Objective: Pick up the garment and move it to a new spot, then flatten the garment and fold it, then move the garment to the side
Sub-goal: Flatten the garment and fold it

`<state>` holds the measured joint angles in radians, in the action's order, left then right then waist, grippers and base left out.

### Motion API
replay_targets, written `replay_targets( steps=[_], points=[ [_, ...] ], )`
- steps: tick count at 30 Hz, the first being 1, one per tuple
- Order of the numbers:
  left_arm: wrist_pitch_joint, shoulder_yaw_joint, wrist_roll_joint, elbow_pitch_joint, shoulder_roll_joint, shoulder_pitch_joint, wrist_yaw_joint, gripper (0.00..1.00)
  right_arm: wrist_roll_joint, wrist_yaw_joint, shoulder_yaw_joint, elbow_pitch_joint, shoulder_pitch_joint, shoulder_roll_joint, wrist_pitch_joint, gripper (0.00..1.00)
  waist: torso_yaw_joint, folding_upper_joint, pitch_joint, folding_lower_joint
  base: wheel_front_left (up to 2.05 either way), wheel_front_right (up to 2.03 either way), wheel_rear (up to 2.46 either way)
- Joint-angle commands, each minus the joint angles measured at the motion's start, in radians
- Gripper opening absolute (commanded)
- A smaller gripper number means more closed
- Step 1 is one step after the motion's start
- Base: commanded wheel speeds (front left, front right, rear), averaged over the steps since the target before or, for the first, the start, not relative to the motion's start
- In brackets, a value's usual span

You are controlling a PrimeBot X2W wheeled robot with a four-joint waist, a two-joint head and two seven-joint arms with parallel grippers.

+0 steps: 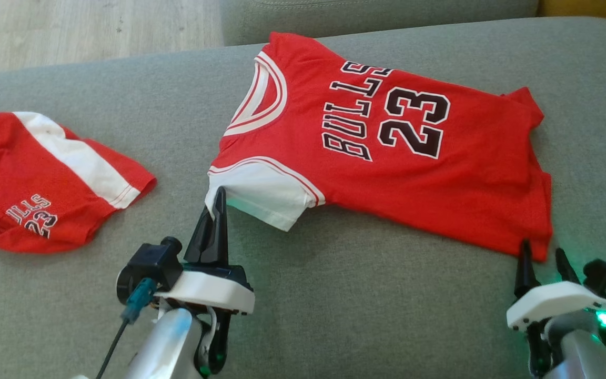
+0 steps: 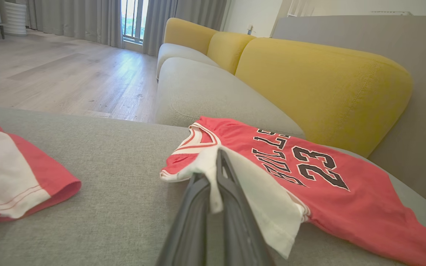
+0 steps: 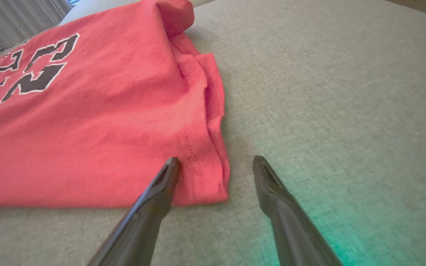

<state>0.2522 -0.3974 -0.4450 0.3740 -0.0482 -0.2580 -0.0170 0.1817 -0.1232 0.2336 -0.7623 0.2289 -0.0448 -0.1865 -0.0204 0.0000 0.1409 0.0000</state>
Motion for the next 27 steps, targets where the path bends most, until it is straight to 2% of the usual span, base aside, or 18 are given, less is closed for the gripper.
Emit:
replay_targets(
  steps=[1, 4, 5, 6, 7, 11, 13, 16, 21, 27],
  points=[
    [0.009, 0.038, 0.012, -0.036, -0.003, -0.019, 0.007, 0.00, 0.015, -0.008, -0.035, -0.009, 0.040, -0.005, -0.014, 1.00, 0.003, 0.0000, 0.003, 0.0000, 0.00, 0.00, 0.00],
    [0.009, 0.036, 0.006, -0.039, -0.002, -0.020, 0.006, 0.00, 0.026, -0.008, -0.051, -0.055, 0.060, -0.005, -0.015, 0.98, 0.006, 0.0000, 0.004, 0.0000, 0.00, 0.00, 0.00],
    [0.009, 0.036, 0.005, -0.040, -0.002, -0.021, 0.004, 0.00, 0.025, -0.008, -0.054, -0.069, 0.066, -0.005, -0.015, 0.83, 0.006, 0.0000, 0.004, 0.0000, 0.00, 0.00, 0.00],
    [0.009, 0.038, 0.004, -0.041, -0.002, -0.022, 0.001, 0.00, 0.024, -0.008, -0.056, -0.080, 0.072, -0.005, -0.016, 0.31, 0.006, 0.0000, 0.003, 0.0000, 0.00, 0.00, 0.00],
    [0.009, 0.040, 0.004, -0.042, -0.002, -0.022, -0.002, 0.00, 0.023, -0.008, -0.060, -0.091, 0.078, -0.005, -0.018, 0.00, 0.005, 0.0000, 0.002, 0.0000, 0.00, 0.00, 0.00],
    [0.009, 0.048, 0.006, -0.042, -0.002, -0.019, -0.008, 0.00, 0.032, -0.008, -0.073, -0.110, 0.095, -0.005, -0.023, 0.00, 0.000, 0.0000, -0.004, 0.0000, 0.00, 0.00, 0.00],
    [0.009, 0.060, -0.027, -0.046, -0.002, -0.011, -0.007, 0.00, 0.046, -0.008, -0.090, -0.109, 0.105, -0.005, -0.030, 0.00, -0.005, 0.0000, -0.012, 0.0000, 0.00, 0.00, 0.00],
    [0.009, 0.080, -0.031, -0.067, -0.002, -0.014, -0.005, 0.00, 0.071, -0.008, -0.130, -0.076, 0.120, -0.005, -0.042, 0.00, -0.013, 0.0000, -0.027, 0.0000, 0.00, 0.00, 0.00],
    [0.009, 0.143, -0.024, -0.127, -0.002, -0.028, 0.005, 0.00, 0.063, -0.008, -0.171, 0.072, 0.141, -0.005, -0.053, 0.00, -0.024, 0.0000, -0.062, 0.0000, 0.00, 0.00, 0.00],
    [0.009, 0.220, -0.029, -0.228, -0.002, -0.090, 0.029, 0.00, 0.019, -0.008, -0.183, 0.344, 0.188, -0.007, 0.004, 0.00, -0.035, 0.0000, -0.113, 0.0000, 0.00, 0.00, 0.00]
  ],
)
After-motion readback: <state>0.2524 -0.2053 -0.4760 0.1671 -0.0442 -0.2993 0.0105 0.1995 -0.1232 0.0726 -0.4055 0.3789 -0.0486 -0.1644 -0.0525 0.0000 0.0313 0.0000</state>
